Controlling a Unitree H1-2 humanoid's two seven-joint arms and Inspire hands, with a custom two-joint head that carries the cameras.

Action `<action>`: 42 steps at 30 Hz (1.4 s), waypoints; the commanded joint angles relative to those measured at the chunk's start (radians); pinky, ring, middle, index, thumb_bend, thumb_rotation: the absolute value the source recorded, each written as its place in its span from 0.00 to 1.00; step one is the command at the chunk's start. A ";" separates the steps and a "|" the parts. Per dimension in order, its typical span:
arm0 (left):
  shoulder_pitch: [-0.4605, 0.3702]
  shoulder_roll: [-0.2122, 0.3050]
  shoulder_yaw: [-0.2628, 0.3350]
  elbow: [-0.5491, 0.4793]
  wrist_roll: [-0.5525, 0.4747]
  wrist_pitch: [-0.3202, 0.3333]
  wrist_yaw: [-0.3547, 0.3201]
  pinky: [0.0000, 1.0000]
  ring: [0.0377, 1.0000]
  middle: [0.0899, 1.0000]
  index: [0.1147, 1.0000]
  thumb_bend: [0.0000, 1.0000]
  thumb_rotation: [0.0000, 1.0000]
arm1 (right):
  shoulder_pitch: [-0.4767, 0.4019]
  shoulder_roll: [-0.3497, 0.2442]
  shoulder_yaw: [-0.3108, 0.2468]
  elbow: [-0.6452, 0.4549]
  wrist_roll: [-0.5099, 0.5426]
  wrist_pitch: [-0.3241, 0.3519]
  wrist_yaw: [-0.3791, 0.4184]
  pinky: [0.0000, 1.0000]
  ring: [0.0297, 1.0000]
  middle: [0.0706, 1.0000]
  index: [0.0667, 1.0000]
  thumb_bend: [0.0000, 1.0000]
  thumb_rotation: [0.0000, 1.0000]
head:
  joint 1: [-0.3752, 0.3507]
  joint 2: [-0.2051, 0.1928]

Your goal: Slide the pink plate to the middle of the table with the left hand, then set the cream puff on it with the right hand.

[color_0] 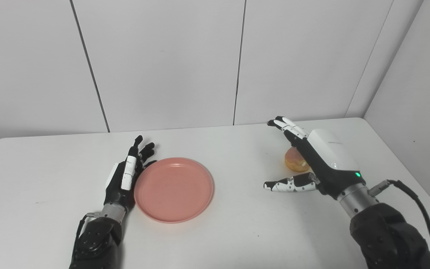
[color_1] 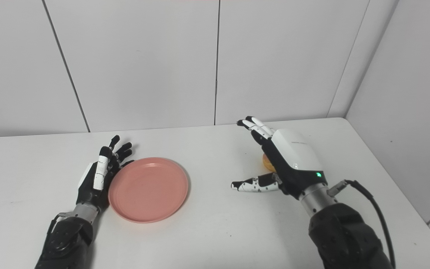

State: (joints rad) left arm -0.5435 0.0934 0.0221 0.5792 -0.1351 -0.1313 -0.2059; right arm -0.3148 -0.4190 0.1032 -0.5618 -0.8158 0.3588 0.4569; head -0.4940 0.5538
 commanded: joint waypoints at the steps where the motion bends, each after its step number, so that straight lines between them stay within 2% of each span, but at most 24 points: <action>1: -0.005 -0.012 -0.005 0.014 -0.003 0.019 -0.006 0.85 0.93 0.90 1.00 0.93 0.96 | -0.064 -0.054 -0.016 0.011 -0.039 0.009 0.032 0.76 0.92 0.94 0.85 1.00 0.31 | 0.000 0.001; 4: -0.005 -0.012 -0.004 0.014 -0.003 0.017 -0.006 0.84 0.93 0.90 1.00 0.92 0.96 | -0.100 -0.090 -0.015 0.041 -0.065 0.004 0.071 0.78 0.92 0.93 0.85 1.00 0.33 | 0.000 0.001; 10: -0.003 -0.013 -0.004 0.014 -0.005 0.024 -0.006 0.86 0.93 0.90 1.00 0.94 0.96 | -0.173 -0.151 -0.012 0.176 -0.065 -0.020 0.087 0.85 0.93 0.91 0.84 1.00 0.34 | 0.009 -0.003; 18: -0.001 -0.013 -0.006 0.010 -0.006 0.026 -0.012 0.86 0.93 0.90 1.00 0.94 0.95 | -0.231 -0.191 0.022 0.327 -0.073 -0.017 0.104 0.90 0.93 0.91 0.84 1.00 0.36 | 0.013 -0.004; 23: -0.002 -0.011 -0.008 0.019 -0.004 0.023 -0.015 0.86 0.92 0.89 1.00 0.95 0.94 | -0.259 -0.194 0.046 0.431 -0.067 -0.034 0.077 0.91 0.91 0.90 0.84 1.00 0.36 | 0.018 -0.004; 27: 0.000 -0.010 -0.007 0.017 -0.009 0.023 -0.024 0.88 0.92 0.88 1.00 0.95 0.94 | -0.274 -0.188 0.052 0.504 -0.043 -0.054 0.041 0.86 0.90 0.89 0.83 1.00 0.35 | 0.020 -0.003; 31: 0.002 -0.011 -0.006 0.015 -0.006 0.025 -0.023 0.87 0.92 0.87 1.00 0.95 0.94 | -0.289 -0.178 0.059 0.571 -0.018 -0.058 0.015 0.69 0.88 0.88 0.83 1.00 0.33 | 0.021 -0.002; 38: 0.005 -0.011 -0.007 0.011 -0.008 0.028 -0.026 0.87 0.91 0.86 1.00 0.95 0.93 | -0.299 -0.181 0.082 0.624 0.007 -0.055 -0.005 0.62 0.88 0.88 0.84 1.00 0.35 | 0.028 -0.002; 42: 0.008 -0.014 -0.004 0.008 -0.013 0.038 -0.025 0.90 0.90 0.86 1.00 0.96 0.92 | -0.297 -0.177 0.079 0.641 0.043 -0.054 -0.014 0.62 0.88 0.89 0.84 1.00 0.33 | 0.033 -0.002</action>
State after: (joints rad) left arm -0.5437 0.0891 0.0220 0.5762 -0.1445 -0.1320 -0.2215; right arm -0.5705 -0.5736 0.1989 0.0940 -0.7871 0.3338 0.4731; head -0.4617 0.5507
